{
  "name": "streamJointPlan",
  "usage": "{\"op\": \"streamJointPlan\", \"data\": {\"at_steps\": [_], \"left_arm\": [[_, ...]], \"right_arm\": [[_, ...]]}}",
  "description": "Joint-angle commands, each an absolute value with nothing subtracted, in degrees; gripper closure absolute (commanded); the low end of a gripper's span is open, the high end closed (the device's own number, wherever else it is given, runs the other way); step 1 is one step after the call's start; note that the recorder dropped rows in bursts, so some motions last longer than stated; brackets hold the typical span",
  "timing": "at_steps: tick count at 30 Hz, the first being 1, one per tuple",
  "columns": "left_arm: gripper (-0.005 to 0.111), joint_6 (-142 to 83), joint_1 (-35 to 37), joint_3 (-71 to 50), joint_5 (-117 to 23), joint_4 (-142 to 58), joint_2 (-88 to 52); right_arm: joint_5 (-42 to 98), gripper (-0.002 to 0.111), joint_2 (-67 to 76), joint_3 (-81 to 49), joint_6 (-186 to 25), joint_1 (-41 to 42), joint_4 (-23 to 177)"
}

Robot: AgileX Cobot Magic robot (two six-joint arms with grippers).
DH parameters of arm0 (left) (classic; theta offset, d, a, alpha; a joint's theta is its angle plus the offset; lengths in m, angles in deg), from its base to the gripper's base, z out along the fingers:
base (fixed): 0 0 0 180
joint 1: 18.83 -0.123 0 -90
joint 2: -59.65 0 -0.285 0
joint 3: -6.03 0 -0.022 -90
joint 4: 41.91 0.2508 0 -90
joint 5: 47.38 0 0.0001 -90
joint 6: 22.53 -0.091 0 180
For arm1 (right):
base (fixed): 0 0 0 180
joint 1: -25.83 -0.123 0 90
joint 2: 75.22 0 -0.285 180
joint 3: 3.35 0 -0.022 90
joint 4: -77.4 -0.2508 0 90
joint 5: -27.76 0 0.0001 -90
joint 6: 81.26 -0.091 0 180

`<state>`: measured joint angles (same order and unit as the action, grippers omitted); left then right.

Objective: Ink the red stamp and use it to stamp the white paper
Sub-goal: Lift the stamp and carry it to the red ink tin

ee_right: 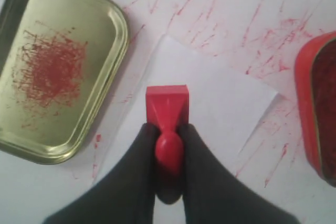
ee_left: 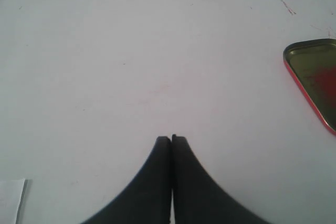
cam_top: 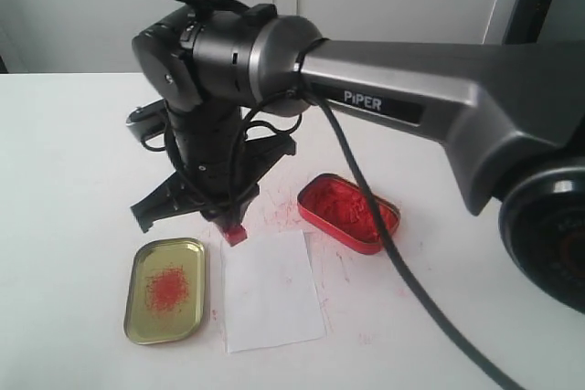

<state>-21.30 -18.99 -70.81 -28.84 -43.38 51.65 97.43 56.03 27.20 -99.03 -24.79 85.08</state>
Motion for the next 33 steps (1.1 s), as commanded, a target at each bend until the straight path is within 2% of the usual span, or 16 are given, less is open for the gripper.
{"op": "streamJointPlan", "data": {"at_steps": [1,8,22,33], "left_arm": [[0.107,-21.3,-18.8,-71.2,-28.3,-43.3,51.9],[0.107,-21.3,-18.8,-71.2,-28.3,-43.3,51.9],[0.107,-21.3,-18.8,-71.2,-28.3,-43.3,51.9],[0.107,-21.3,-18.8,-71.2,-28.3,-43.3,51.9]], "right_arm": [[97.7,0.108,54.4,27.3,-95.5,-21.7,85.3],[97.7,0.108,53.9,25.4,-93.4,-16.5,85.3],[89.3,0.108,49.1,10.1,-89.8,-5.1,85.2],[78.5,0.108,49.0,3.9,-85.9,-2.8,87.7]]}}
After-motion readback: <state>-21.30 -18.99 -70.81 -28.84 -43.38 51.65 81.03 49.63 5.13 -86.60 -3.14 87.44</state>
